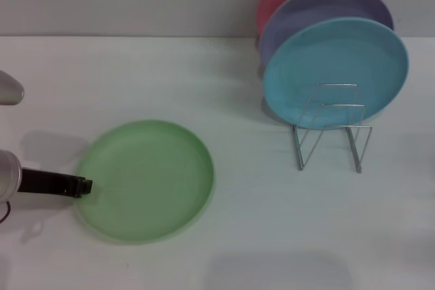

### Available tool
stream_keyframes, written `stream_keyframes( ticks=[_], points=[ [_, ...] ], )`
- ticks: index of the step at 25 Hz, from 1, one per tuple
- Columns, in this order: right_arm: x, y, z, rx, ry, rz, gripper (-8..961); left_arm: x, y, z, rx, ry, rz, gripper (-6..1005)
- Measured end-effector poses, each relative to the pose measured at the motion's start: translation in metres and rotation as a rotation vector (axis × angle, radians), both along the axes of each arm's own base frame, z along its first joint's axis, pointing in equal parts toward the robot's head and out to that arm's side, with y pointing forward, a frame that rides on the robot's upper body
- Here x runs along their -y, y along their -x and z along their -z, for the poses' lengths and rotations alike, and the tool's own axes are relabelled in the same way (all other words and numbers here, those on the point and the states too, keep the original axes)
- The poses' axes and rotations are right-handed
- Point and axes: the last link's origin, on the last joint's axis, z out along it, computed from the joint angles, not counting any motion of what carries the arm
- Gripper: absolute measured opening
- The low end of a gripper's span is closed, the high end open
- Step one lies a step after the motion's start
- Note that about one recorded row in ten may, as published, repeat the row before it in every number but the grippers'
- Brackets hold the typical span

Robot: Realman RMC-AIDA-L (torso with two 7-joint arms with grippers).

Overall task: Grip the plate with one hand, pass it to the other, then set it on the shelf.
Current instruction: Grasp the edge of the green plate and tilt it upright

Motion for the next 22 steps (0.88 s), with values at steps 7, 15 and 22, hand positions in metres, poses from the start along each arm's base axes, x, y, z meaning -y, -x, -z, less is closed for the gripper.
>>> stream_keyframes(
  ticks=[7,15,22],
  points=[
    [0.001,0.001,-0.001,0.006,-0.006,-0.006,827,-0.004,-0.003,0.001,-0.003,0.005,0.015,184],
    [0.001,0.002,-0.002,0.011,-0.012,-0.014,826,-0.008,-0.008,0.0,-0.01,0.007,0.042,104],
    [0.001,0.02,-0.008,0.001,-0.044,-0.155,826,-0.013,-0.014,-0.006,-0.01,-0.015,0.084,69]
  ],
)
